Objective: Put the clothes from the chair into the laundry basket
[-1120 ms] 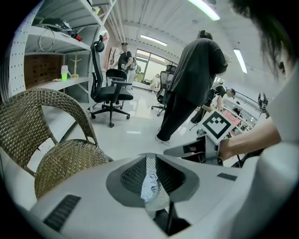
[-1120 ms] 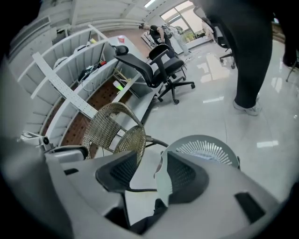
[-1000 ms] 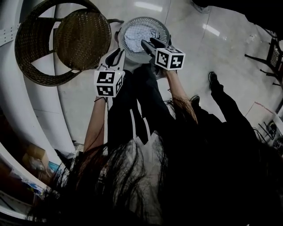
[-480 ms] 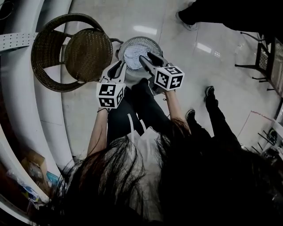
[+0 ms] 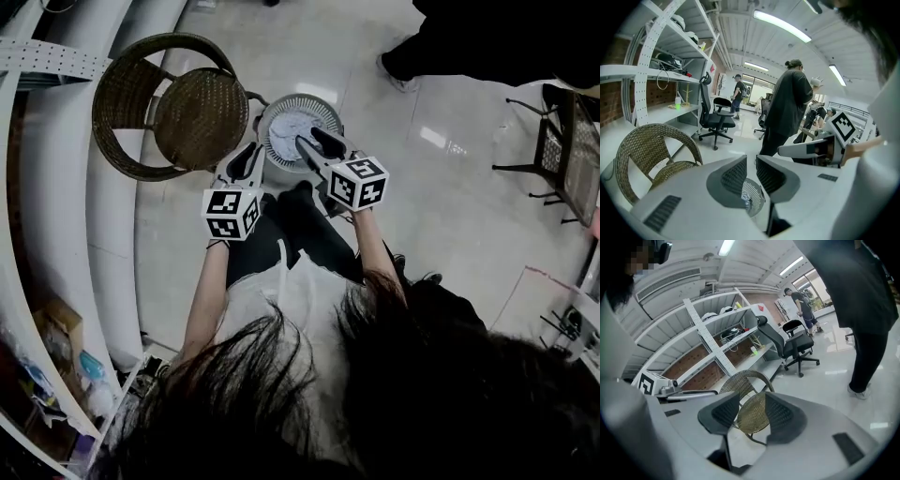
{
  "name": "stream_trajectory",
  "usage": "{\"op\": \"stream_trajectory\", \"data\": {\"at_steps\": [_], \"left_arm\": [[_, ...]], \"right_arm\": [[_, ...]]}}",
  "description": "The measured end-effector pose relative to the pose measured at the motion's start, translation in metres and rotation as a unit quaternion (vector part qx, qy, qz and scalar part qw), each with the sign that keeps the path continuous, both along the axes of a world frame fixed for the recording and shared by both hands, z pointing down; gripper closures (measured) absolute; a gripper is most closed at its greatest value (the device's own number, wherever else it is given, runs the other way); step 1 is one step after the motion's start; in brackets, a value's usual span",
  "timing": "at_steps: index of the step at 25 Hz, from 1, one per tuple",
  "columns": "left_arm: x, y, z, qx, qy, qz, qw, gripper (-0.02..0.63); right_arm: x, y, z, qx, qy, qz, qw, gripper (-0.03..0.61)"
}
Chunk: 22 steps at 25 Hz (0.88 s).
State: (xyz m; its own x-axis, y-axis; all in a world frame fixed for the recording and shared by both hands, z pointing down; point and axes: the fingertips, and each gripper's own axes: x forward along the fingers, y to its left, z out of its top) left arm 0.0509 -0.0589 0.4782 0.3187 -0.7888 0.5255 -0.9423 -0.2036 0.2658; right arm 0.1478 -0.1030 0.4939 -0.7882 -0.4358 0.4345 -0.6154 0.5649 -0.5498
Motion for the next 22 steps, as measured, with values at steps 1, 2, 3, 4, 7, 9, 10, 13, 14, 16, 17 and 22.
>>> {"op": "stream_trajectory", "data": {"at_steps": [1, 2, 3, 4, 7, 9, 10, 13, 14, 16, 17, 22], "left_arm": [[0.0, 0.007, -0.003, -0.001, 0.001, -0.002, 1.0, 0.54], [-0.001, 0.014, -0.006, -0.002, 0.001, -0.004, 1.0, 0.54], [-0.003, 0.021, -0.008, -0.005, 0.0, -0.004, 1.0, 0.54], [-0.004, 0.028, -0.01, -0.008, -0.001, -0.005, 1.0, 0.54], [-0.01, 0.04, -0.013, -0.014, -0.001, -0.01, 0.9999, 0.54], [-0.015, 0.044, -0.017, -0.011, -0.001, -0.015, 0.9998, 0.54], [-0.018, 0.045, -0.02, -0.007, -0.002, -0.016, 0.9998, 0.54], [-0.028, 0.054, -0.031, 0.006, -0.005, -0.016, 0.9998, 0.54], [-0.032, 0.058, -0.034, 0.011, -0.006, -0.017, 0.9998, 0.54], [-0.041, 0.07, -0.04, 0.022, -0.005, -0.021, 0.9995, 0.54], [-0.045, 0.076, -0.042, 0.027, -0.005, -0.024, 0.9993, 0.54], [-0.071, 0.124, -0.05, 0.038, -0.004, -0.037, 0.9986, 0.54]], "right_arm": [[0.0, 0.004, -0.003, 0.002, 0.0, -0.002, 1.0, 0.399], [-0.001, 0.009, -0.006, 0.003, -0.001, -0.004, 1.0, 0.401], [-0.002, 0.013, -0.009, 0.005, -0.003, -0.005, 1.0, 0.403], [-0.003, 0.017, -0.012, 0.006, -0.004, -0.006, 1.0, 0.405], [-0.006, 0.027, -0.023, 0.014, -0.008, -0.01, 1.0, 0.415], [-0.009, 0.032, -0.029, 0.025, -0.007, -0.012, 1.0, 0.428], [-0.011, 0.034, -0.031, 0.03, -0.007, -0.012, 0.999, 0.434], [-0.018, 0.044, -0.039, 0.041, -0.01, -0.009, 0.999, 0.446], [-0.022, 0.049, -0.041, 0.045, -0.011, -0.009, 0.999, 0.45], [-0.032, 0.062, -0.047, 0.052, -0.013, -0.013, 0.998, 0.456], [-0.037, 0.07, -0.05, 0.056, -0.014, -0.015, 0.998, 0.459], [-0.068, 0.121, -0.064, 0.067, -0.015, -0.032, 0.997, 0.466]]}}
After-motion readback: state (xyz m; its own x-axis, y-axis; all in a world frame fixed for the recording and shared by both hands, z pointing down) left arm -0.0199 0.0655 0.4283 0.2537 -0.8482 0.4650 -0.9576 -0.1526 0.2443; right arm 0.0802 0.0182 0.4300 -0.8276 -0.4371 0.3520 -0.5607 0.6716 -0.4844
